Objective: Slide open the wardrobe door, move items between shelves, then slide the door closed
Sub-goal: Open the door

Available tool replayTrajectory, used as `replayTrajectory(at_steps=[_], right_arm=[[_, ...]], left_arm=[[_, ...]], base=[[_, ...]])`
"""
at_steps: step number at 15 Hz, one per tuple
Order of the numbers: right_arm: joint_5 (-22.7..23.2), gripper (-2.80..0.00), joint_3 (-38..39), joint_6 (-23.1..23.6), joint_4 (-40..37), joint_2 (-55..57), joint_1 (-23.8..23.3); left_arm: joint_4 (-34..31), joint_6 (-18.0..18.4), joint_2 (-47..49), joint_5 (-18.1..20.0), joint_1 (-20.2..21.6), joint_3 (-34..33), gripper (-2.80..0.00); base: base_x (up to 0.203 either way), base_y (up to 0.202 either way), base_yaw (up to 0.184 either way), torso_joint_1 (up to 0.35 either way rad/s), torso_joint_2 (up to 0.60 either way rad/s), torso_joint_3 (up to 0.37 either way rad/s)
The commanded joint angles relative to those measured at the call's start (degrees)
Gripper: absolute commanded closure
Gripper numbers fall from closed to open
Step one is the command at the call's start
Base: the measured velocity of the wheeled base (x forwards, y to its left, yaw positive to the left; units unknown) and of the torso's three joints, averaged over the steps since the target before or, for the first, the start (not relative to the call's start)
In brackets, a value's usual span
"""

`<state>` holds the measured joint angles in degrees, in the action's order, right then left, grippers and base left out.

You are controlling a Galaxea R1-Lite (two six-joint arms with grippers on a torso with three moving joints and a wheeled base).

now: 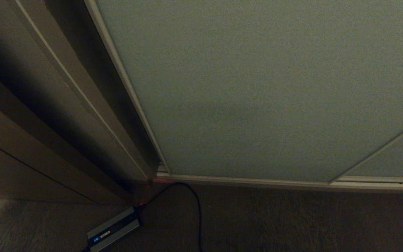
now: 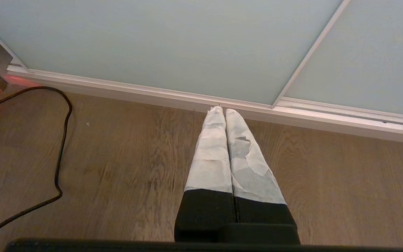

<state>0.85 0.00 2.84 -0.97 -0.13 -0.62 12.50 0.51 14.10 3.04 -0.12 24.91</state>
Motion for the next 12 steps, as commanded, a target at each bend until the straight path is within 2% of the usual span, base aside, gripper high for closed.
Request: replayTrajectory(at_steps=[1,3,5,6,8,12], right_arm=[[0.03,0.0,0.18,0.06,0.0,0.13,0.01],[0.02,0.0,0.2,0.06,0.0,0.13,0.01],[0.03,0.0,0.18,0.06,0.0,0.13,0.01],[0.03,0.0,0.18,0.06,0.0,0.13,0.01],[0.03,0.0,0.18,0.06,0.0,0.13,0.01],[0.03,0.0,0.25,0.06,0.0,0.13,0.01]], left_arm=[[9.76,-0.07,12.24,0.15,-0.01,4.02,0.0],[24.66,-0.19,22.93,0.48,-0.01,6.86,0.0],[33.29,-0.68,31.17,1.17,-0.1,10.52,0.0],[36.72,-2.14,34.55,2.06,-0.18,13.07,0.0],[40.49,-5.69,38.18,3.36,-0.3,16.36,0.0],[44.65,-5.9,44.52,5.26,-0.4,17.23,0.0]], base=[[0.0,0.0,0.0,0.0,0.0,0.0],[0.0,0.0,0.0,0.0,0.0,0.0],[0.0,0.0,0.0,0.0,0.0,0.0],[0.0,0.0,0.0,0.0,0.0,0.0],[0.0,0.0,0.0,0.0,0.0,0.0],[0.0,0.0,0.0,0.0,0.0,0.0]])
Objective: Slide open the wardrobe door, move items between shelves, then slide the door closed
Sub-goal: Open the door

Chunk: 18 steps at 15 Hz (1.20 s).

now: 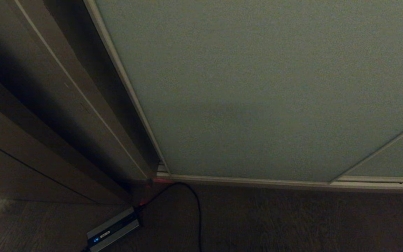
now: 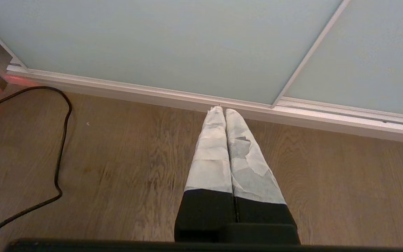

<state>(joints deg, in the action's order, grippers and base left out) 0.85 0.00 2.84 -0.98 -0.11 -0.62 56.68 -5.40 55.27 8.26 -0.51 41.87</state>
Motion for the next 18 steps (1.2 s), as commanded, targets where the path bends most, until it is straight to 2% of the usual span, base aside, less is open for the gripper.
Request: replayTrajectory(at_steps=[1,11,18], right_arm=[[0.03,0.0,0.2,0.06,0.01,0.11,0.01],[0.03,0.0,0.21,0.06,0.01,0.11,0.01],[0.03,0.0,0.24,0.06,-0.08,0.11,0.01]], left_arm=[[1.8,-0.17,5.09,0.13,-0.07,0.81,0.0],[3.51,0.08,16.15,1.15,-2.54,10.84,0.0],[3.7,4.12,23.25,1.09,-4.77,16.16,0.0]], base=[[0.0,0.0,0.0,0.0,0.0,0.0],[0.0,0.0,0.0,0.0,0.0,0.0],[0.0,0.0,0.0,0.0,0.0,0.0]])
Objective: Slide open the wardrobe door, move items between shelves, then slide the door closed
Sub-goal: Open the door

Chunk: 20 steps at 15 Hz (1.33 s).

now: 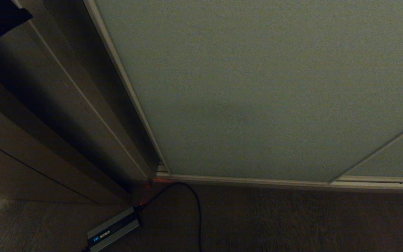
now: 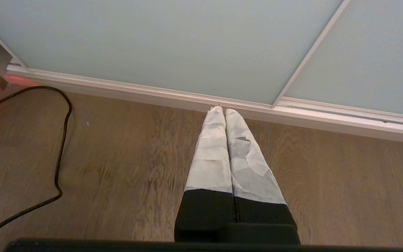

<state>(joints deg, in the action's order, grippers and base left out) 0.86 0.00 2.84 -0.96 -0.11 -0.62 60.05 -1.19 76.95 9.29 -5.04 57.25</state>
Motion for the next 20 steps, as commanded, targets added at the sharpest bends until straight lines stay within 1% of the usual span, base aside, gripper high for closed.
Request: replayTrajectory(at_steps=[1,11,16,20], right_arm=[[0.02,0.0,0.18,0.06,0.0,0.11,0.01],[0.02,0.0,0.18,0.06,-0.09,0.11,0.01],[0.02,0.0,0.2,0.06,0.0,0.11,0.01],[0.02,0.0,0.19,0.06,0.0,0.11,0.01]], left_arm=[[0.33,0.39,2.7,0.04,-0.35,2.22,0.0],[0.14,2.9,7.99,-0.5,-3.7,7.03,0.0],[0.24,2.95,10.94,-0.68,-3.66,10.51,0.0],[0.04,3.0,8.81,-0.92,-3.66,11.21,0.0]], base=[[0.0,0.0,0.0,0.0,0.0,0.0],[0.0,0.0,0.0,0.0,0.0,0.0],[0.0,0.0,0.0,0.0,0.0,0.0],[0.0,0.0,0.0,0.0,0.0,0.0]])
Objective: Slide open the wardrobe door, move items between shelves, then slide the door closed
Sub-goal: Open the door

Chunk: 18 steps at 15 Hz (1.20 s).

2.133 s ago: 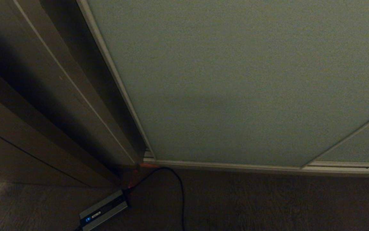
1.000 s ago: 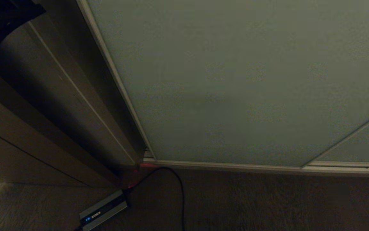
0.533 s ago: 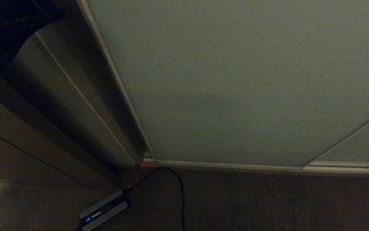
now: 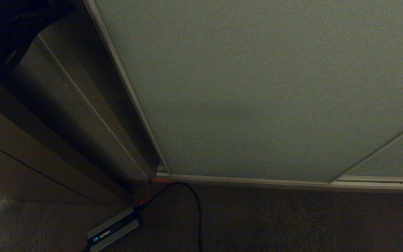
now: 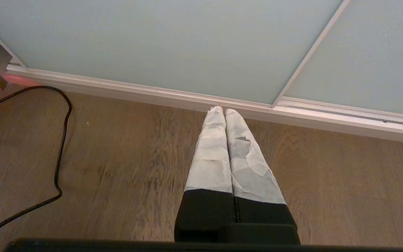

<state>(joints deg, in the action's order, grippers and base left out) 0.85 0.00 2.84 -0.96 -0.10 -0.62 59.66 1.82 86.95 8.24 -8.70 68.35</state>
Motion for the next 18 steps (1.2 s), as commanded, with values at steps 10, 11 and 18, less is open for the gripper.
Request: replayTrajectory(at_steps=[10,11,18], right_arm=[[0.03,0.0,0.18,0.06,0.0,0.1,0.01],[0.03,0.0,0.18,0.06,0.0,0.1,0.01],[0.03,0.0,0.18,0.06,0.0,0.1,0.01]], left_arm=[[0.37,3.42,4.36,-3.54,0.35,7.06,0.0],[0.22,3.49,5.05,-3.79,0.35,8.1,0.0],[0.16,3.98,10.02,-4.04,0.27,11.27,0.0]], base=[[0.0,0.0,0.0,0.0,0.0,0.0],[0.0,0.0,0.0,0.0,0.0,0.0],[0.0,0.0,0.0,0.0,0.0,0.0]])
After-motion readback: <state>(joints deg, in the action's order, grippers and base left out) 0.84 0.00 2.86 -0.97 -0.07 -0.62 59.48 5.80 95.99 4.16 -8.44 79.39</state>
